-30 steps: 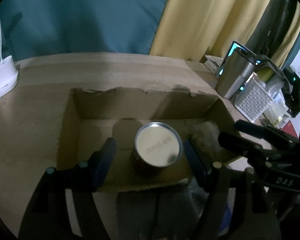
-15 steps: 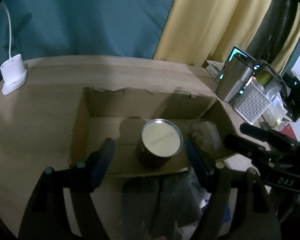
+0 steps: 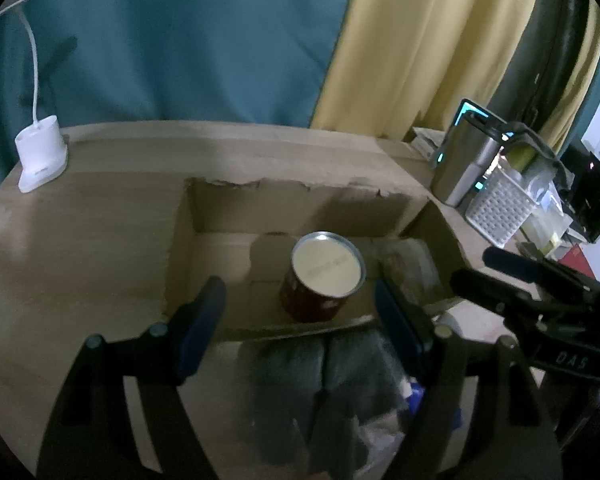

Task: Organize objects
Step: 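Grasp the grey gloves with the left gripper while the right grasps the white socks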

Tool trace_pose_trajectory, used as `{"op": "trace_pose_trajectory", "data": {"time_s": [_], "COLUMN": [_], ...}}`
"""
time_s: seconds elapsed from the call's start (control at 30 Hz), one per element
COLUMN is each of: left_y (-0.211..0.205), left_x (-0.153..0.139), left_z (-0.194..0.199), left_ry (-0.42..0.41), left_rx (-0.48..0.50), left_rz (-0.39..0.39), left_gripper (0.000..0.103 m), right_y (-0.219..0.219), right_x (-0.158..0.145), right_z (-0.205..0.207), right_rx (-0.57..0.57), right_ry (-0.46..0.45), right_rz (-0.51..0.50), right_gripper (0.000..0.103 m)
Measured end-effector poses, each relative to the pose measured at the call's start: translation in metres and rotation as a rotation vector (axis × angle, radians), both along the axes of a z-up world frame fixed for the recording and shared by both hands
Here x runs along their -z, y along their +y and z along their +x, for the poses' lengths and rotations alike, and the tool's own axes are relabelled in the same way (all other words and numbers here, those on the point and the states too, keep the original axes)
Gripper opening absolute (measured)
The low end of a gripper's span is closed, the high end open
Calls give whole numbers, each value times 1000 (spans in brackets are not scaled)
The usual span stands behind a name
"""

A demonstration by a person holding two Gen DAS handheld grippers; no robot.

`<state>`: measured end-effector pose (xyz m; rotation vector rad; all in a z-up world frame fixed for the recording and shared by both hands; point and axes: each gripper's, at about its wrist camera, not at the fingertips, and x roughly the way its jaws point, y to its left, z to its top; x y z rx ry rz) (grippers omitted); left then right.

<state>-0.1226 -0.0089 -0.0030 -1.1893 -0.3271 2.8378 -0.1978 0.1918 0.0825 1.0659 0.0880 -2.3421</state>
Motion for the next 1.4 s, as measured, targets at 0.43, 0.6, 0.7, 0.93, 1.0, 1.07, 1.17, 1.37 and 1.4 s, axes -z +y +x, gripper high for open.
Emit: {"op": "trace_pose_trajectory", "data": {"time_s": [0.43, 0.6, 0.7, 0.93, 1.0, 1.07, 1.17, 1.37, 1.4], "left_y": [-2, -2, -2, -1, -1, -2, -1, 1, 1], "left_x": [0, 1, 2, 6, 8, 9, 12, 22, 23], "left_z": [18, 24, 27, 33, 35, 36, 38, 38, 39], "left_ry": [6, 2, 0, -10, -13, -16, -23, -50, -53], "left_rx": [-2, -2, -1, 2, 2, 1, 1, 16, 17], "left_rz": [3, 2, 2, 0, 0, 1, 2, 18, 20], "left_gripper": [79, 79, 79, 79, 79, 79, 79, 79, 79], "right_y": [4, 4, 6, 8, 9, 10, 11, 13, 14], "right_x": [-3, -3, -1, 5, 7, 9, 12, 17, 18], "right_z": [15, 18, 21, 28, 30, 31, 32, 35, 35], "right_rx": [5, 7, 8, 13, 12, 13, 14, 18, 20], "right_ry": [8, 7, 5, -4, -7, -10, -14, -25, -27], "right_rz": [4, 5, 6, 8, 10, 10, 12, 16, 17], "right_gripper": [72, 72, 72, 72, 72, 72, 72, 72, 72]}}
